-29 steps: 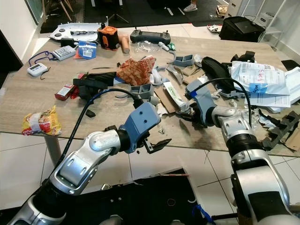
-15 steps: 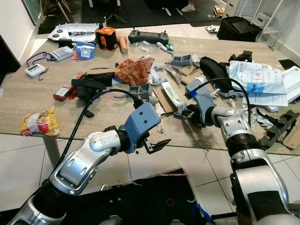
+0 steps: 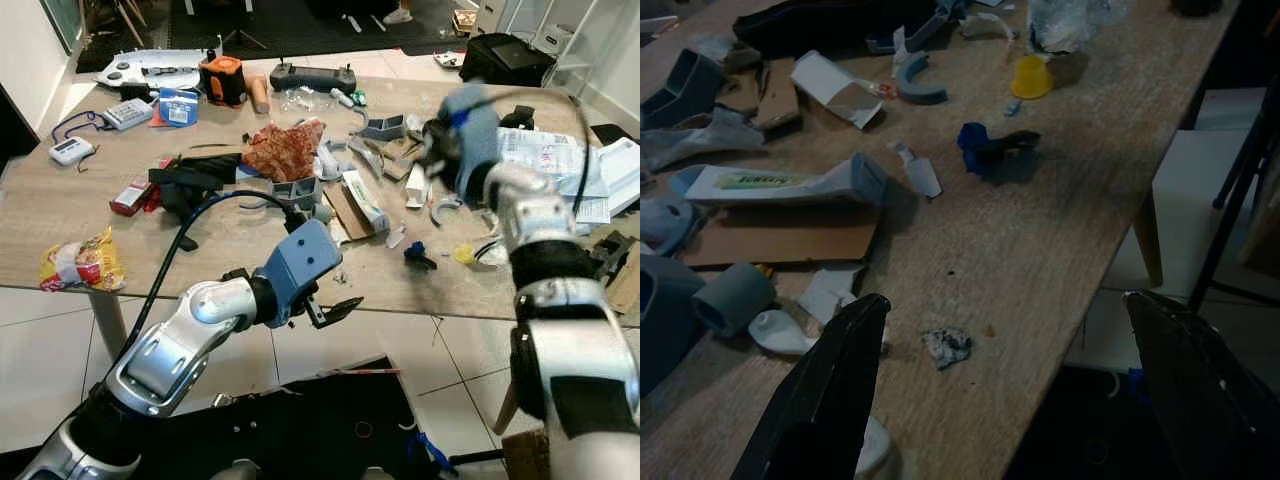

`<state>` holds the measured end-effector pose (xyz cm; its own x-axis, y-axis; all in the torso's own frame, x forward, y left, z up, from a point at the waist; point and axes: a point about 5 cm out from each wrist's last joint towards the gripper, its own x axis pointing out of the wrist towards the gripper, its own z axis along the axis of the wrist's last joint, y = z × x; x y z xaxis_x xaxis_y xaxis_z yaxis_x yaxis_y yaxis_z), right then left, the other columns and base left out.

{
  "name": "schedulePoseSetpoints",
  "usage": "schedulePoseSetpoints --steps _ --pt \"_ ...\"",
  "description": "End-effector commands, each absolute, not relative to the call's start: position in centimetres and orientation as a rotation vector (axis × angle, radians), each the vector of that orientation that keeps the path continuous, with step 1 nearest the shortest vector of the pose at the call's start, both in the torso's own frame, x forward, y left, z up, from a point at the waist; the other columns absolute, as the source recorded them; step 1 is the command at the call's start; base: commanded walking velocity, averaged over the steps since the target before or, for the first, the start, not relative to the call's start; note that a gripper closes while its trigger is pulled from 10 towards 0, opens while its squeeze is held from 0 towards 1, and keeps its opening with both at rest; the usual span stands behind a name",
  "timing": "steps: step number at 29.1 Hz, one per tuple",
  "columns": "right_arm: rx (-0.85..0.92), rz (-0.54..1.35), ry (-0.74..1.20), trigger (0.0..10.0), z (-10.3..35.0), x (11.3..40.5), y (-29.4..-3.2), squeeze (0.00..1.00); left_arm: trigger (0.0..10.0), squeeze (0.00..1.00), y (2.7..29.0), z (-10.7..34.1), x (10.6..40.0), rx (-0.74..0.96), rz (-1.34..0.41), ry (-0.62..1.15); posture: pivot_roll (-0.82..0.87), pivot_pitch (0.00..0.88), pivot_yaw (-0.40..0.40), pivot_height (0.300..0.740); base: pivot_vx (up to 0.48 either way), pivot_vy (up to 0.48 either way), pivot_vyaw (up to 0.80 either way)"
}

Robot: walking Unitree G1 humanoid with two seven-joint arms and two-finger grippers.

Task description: Picking trash to rubbish bin

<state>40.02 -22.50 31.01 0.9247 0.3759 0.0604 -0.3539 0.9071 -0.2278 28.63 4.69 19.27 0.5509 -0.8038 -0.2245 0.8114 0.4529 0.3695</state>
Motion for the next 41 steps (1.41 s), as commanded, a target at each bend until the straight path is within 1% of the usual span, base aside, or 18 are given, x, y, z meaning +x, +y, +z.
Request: schedulePoseSetpoints --steps 1,4,5,6,7,8,10,11,12,14,16,19,21,22,23,24,33,41 --pt "-0.169 0.340 -0.204 0.0 33.0 39.7 -22.9 0.00 10.0 0.00 4.5 19.2 28.4 0.463 -1.014 0.020 0.00 0.124 -0.013 0.740 0.000 0.000 0.00" --pt "-0.145 0.319 -0.259 0.0 33.7 39.6 -23.0 0.00 10.0 0.00 4.5 19.3 28.4 0.459 -1.007 0.013 -0.01 0.124 -0.014 0.740 0.000 0.000 0.00" --pt "-0.094 0.238 -0.348 0.2 34.7 39.5 -23.4 0.00 10.0 0.00 4.5 19.6 28.6 0.436 -0.976 -0.009 -0.01 0.126 -0.018 0.740 0.000 0.000 0.00" --pt "-0.055 0.124 -0.424 9.3 35.3 39.3 -24.2 0.00 10.0 0.00 4.6 19.9 29.0 0.404 -0.923 -0.035 -0.01 0.132 -0.024 0.740 0.000 0.000 0.00" --pt "-0.052 0.045 -0.480 10.0 35.5 39.0 -24.7 0.00 10.0 0.00 4.8 20.2 29.5 0.372 -0.850 -0.060 -0.01 0.126 -0.029 0.740 0.000 0.000 0.00" --pt "-0.052 0.045 -0.480 10.0 35.5 39.0 -24.7 0.00 10.0 0.00 4.8 20.2 29.5 0.372 -0.850 -0.060 -0.01 0.126 -0.029 0.740 0.000 0.000 0.00" --pt "-0.023 -0.020 -0.519 10.0 34.6 38.8 -24.8 0.00 10.0 0.00 6.0 20.8 31.1 0.309 -0.649 -0.078 0.00 0.127 -0.030 0.740 0.000 0.000 0.00" --pt "-0.002 -0.009 -0.532 10.0 33.6 38.7 -23.9 0.00 10.0 0.00 7.2 21.2 31.9 0.273 -0.537 -0.086 0.01 0.127 -0.024 0.740 0.000 0.000 0.00" --pt "-0.002 -0.009 -0.532 10.0 33.6 38.7 -23.9 0.00 10.0 0.00 7.2 21.2 31.9 0.273 -0.537 -0.086 0.01 0.127 -0.024 0.740 0.000 0.000 0.00" --pt "0.042 0.014 -0.560 10.0 32.0 38.3 -22.0 0.00 10.0 0.00 9.2 22.0 32.7 0.225 -0.398 -0.132 0.01 0.123 -0.018 0.740 0.000 0.000 0.00" --pt "0.074 0.006 -0.600 10.0 31.0 37.6 -20.5 0.00 10.0 0.00 10.3 22.8 32.9 0.137 -0.337 -0.184 0.01 0.120 -0.016 0.740 0.000 0.000 0.00" --pt "0.080 -0.001 -0.614 10.0 30.8 37.4 -20.2 0.00 10.0 0.00 10.5 23.0 32.8 0.101 -0.326 -0.193 0.00 0.118 -0.014 0.740 0.000 0.000 0.00" --pt "0.119 0.007 -0.597 10.0 29.5 37.1 -18.9 0.00 10.0 0.00 10.8 23.2 32.9 0.020 -0.301 -0.196 0.00 0.115 -0.015 0.740 0.000 0.000 0.00" --pt "0.119 0.007 -0.597 10.0 29.5 37.1 -18.9 0.00 10.0 0.00 10.8 23.2 32.9 0.020 -0.301 -0.196 0.00 0.115 -0.015 0.740 0.000 0.000 0.00" --pt "0.114 0.013 -0.553 10.0 27.8 37.0 -17.7 0.00 10.0 0.00 10.5 22.9 32.8 0.018 -0.291 -0.190 0.00 0.114 -0.018 0.740 0.000 0.000 0.00" --pt "0.103 0.008 -0.541 10.0 27.3 36.9 -17.5 0.00 10.0 0.00 10.4 22.8 32.7 0.028 -0.283 -0.184 0.00 0.114 -0.018 0.740 0.000 0.000 0.00" --pt "-0.002 -0.019 -0.518 10.0 25.6 35.4 -16.7 0.00 10.0 0.00 10.5 21.8 32.9 0.037 -0.216 -0.160 -0.02 0.121 -0.027 0.740 0.000 0.000 0.00" --pt "-0.070 0.026 -0.535 10.0 25.8 34.9 -15.0 0.00 10.0 0.00 10.2 22.0 32.7 0.046 -0.226 -0.187 -0.02 0.120 -0.034 0.740 0.000 0.000 0.00"
